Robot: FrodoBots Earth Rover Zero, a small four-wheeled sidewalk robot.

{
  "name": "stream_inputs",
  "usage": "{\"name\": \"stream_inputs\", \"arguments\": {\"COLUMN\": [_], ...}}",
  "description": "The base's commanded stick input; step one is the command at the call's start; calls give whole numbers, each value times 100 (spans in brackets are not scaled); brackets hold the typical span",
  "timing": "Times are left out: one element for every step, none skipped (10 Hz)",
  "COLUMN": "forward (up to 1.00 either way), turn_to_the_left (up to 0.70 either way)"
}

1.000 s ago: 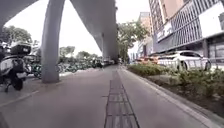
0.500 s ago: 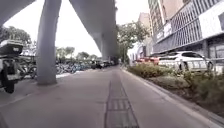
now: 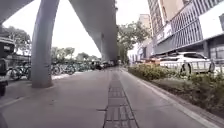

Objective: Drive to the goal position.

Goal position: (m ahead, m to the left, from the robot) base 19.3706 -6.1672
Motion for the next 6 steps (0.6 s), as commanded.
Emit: {"name": "stream_inputs", "arguments": {"forward": [45, 45, 45, 45, 45, 45], "turn_to_the_left": [0, 0, 0, 0, 0, 0]}}
